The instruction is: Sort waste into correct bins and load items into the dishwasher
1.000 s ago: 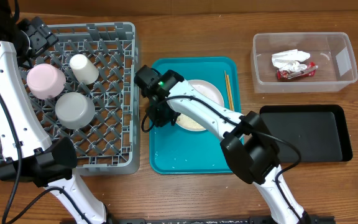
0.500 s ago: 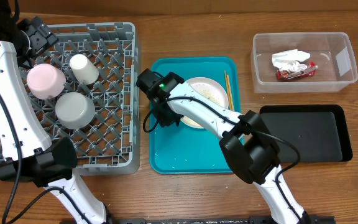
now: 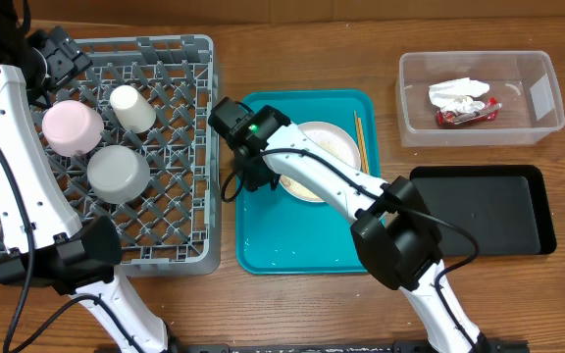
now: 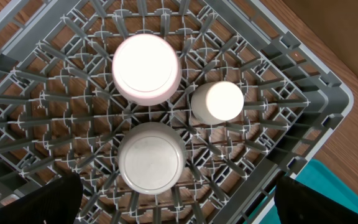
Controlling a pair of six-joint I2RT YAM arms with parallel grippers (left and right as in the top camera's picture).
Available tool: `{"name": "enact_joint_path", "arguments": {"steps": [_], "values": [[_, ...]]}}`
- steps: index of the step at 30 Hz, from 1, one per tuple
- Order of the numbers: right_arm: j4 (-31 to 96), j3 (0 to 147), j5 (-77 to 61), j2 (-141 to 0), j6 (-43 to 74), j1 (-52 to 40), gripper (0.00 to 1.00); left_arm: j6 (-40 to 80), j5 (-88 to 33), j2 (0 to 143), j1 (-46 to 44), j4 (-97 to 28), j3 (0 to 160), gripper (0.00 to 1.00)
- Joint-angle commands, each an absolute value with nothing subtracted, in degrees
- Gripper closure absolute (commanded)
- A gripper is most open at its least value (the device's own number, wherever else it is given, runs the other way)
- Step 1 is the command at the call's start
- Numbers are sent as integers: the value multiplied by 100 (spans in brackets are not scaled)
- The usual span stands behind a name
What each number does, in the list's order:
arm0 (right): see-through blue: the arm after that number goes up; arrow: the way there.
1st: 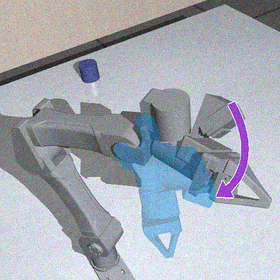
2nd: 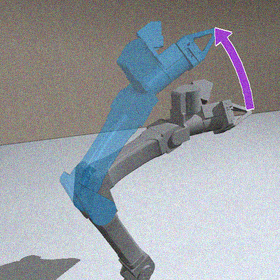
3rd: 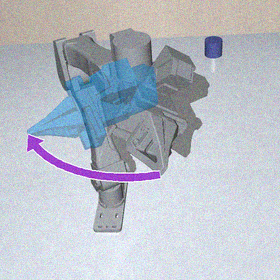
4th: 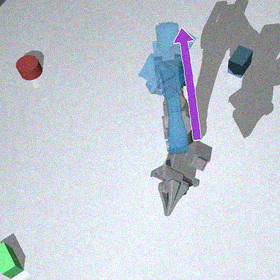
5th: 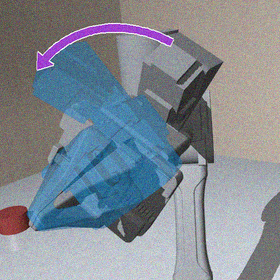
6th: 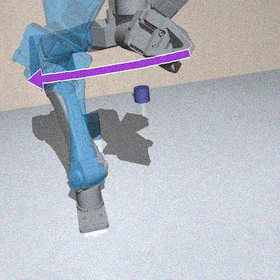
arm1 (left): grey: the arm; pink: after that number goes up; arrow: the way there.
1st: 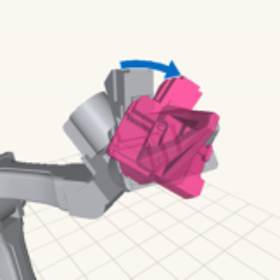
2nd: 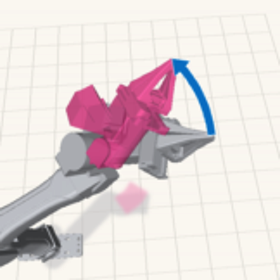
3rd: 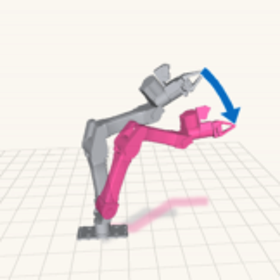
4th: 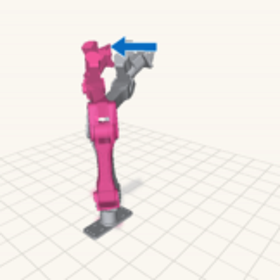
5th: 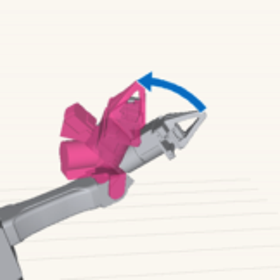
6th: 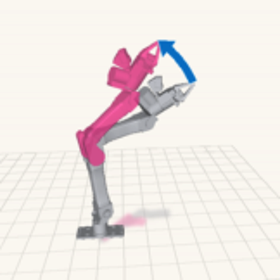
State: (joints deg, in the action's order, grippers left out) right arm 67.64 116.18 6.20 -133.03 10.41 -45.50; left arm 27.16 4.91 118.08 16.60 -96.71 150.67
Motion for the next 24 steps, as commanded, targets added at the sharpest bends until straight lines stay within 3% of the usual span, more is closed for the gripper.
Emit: {"name": "enact_joint_path", "arguments": {"steps": [1, 5, 14, 21, 24], "values": [[6639, 11367, 637, -13203, 1094, -4440, 57, 2834, 464, 11614, 1669, -9679, 15058, 0], [6504, 11089, 637, -13203, 1098, -4438, 59, 2834, 464, 11611, 1686, -9679, 15058, 0], [6436, 10982, 637, -13203, 1378, -4458, 76, 2834, 462, 11614, 1675, -9679, 15058, 0], [6410, 10984, 639, -13203, 1380, -4462, 95, 2834, 462, 11614, 1675, -9679, 15058, 0], [6412, 11048, 655, -13203, 1487, -4462, 96, 2834, 464, 11614, 1675, -9679, 15058, 0]]}}
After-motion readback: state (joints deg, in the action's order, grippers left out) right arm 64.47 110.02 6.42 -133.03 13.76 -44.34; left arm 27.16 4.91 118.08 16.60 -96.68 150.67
